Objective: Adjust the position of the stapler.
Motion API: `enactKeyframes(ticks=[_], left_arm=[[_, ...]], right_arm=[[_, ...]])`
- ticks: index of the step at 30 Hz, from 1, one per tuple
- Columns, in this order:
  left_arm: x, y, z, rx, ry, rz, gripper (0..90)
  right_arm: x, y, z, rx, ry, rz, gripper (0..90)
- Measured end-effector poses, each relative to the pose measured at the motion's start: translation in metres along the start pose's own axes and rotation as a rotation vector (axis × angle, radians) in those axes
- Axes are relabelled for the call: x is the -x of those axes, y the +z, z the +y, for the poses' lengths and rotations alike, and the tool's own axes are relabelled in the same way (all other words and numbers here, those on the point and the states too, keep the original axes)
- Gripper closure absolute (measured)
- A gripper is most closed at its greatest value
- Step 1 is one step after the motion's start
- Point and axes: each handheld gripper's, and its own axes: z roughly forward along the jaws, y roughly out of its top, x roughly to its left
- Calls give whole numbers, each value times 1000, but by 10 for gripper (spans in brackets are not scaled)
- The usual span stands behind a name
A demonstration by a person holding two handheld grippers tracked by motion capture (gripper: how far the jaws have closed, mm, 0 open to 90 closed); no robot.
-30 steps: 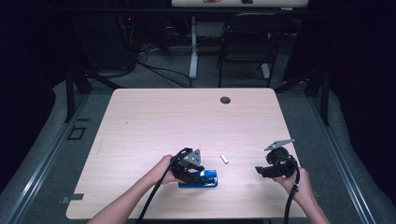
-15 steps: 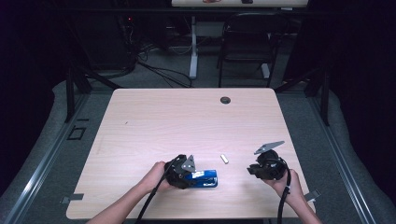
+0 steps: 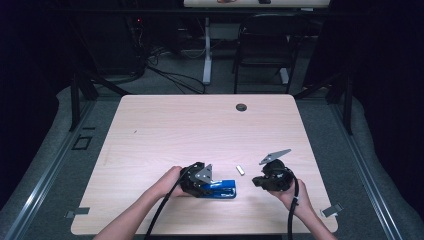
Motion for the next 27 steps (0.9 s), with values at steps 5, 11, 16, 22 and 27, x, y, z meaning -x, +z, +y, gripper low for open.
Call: enactKeyframes(ticks=[5,11,16,22,27], left_arm=[[-6,2,-4,45,-36,-44,656],[-4,3,-3,66,-110,-16,586],[-1,4,4,54,-156,-20,531],[1,0,10,84,-208,29,460],[2,0,15,138,-279,59,398]], right_arm=[[0,13,8,-13,2,17,900],[0,29,20,-22,9,45,900],[-1,39,25,-40,4,66,900],[3,45,26,-39,23,97,900],[0,50,30,-48,42,124,900]])
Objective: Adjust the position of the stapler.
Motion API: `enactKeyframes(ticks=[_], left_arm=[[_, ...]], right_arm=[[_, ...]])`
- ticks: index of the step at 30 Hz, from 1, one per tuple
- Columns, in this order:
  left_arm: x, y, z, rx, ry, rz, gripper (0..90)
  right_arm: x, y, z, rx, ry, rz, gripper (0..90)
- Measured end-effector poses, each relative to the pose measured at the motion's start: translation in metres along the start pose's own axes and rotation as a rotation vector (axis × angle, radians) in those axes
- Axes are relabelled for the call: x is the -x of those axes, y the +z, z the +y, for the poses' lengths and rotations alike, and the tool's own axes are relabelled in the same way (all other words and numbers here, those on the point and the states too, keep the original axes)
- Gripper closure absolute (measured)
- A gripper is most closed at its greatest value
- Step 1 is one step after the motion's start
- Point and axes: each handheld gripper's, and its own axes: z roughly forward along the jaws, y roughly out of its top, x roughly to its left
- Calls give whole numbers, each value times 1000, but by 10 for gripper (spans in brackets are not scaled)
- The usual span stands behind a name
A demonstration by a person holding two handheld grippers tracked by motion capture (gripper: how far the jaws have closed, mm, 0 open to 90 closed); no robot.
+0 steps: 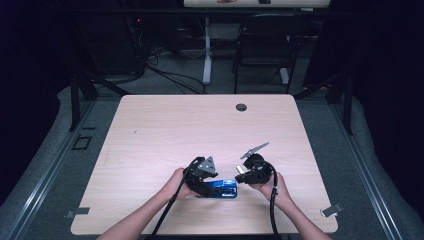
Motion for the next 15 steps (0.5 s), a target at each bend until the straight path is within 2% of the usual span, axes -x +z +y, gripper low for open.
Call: enactKeyframes(ticks=[6,7,15], left_arm=[[6,4,7,-1,2,16,407],[8,5,10,-5,7,12,415],[13,10,13,-12,16,12,457]], right_arm=[[2,5,0,-7,33,36,900],[4,6,-2,5,58,58,900],[7,10,-4,5,95,83,900]])
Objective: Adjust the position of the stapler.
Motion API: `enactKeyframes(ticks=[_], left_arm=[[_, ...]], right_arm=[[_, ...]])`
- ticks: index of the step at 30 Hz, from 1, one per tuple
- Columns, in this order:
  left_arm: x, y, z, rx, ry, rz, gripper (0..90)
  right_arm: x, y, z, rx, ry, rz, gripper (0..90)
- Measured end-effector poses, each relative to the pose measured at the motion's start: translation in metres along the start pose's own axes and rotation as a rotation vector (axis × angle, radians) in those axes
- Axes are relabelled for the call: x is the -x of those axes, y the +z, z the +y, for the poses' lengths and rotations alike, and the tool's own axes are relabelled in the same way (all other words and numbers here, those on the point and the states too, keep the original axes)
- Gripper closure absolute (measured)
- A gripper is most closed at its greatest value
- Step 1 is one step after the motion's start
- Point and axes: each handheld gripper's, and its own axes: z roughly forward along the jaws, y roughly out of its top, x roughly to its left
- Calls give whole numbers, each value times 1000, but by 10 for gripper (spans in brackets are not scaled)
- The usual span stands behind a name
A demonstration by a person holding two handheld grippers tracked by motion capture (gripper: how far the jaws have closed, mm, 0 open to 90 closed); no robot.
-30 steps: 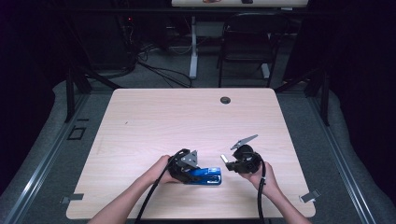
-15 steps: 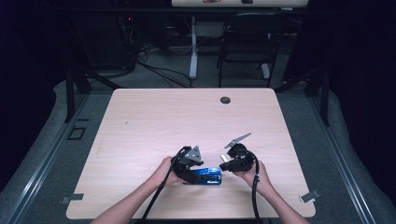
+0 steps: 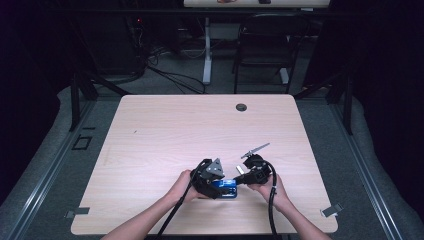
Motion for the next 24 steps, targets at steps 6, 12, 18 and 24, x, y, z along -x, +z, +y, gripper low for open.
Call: enactKeyframes(ticks=[6,12,18,24], left_arm=[[4,5,4,-4,7,0,492],[4,7,5,-7,9,10,539],[4,8,6,-9,14,21,550],[7,10,7,-26,21,40,555]], right_arm=[[1,0,-1,10,25,2,900],[1,2,-4,1,54,-21,900],[1,0,-4,17,71,5,900],[2,0,-5,10,89,13,900]])
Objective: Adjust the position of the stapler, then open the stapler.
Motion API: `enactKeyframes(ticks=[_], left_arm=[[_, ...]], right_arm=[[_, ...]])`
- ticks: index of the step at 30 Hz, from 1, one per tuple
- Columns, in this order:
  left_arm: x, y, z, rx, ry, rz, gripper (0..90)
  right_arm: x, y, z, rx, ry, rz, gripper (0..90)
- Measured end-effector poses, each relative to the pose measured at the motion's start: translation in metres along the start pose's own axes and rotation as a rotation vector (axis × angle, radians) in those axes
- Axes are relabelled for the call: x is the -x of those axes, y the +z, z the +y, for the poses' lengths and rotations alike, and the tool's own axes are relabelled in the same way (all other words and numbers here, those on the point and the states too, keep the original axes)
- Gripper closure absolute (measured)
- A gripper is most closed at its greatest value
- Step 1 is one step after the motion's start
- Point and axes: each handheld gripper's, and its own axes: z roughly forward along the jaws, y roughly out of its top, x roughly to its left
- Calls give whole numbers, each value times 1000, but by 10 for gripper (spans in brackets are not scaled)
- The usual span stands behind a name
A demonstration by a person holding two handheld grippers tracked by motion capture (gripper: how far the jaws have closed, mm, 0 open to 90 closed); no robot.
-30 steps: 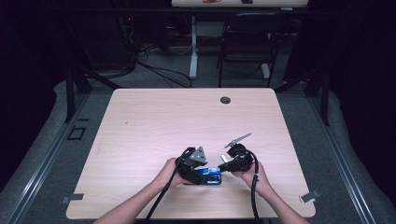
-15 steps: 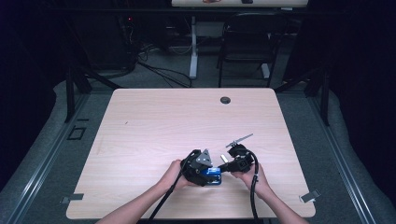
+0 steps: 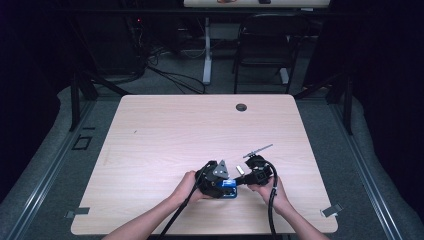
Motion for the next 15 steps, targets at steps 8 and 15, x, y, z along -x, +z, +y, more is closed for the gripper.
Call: enactKeyframes(ticks=[8,15], left_arm=[[0,5,2,-7,10,4,568],[2,5,0,3,61,3,598]], right_arm=[[0,0,-2,-2,75,28,900],[0,0,-2,-1,94,22,900]])
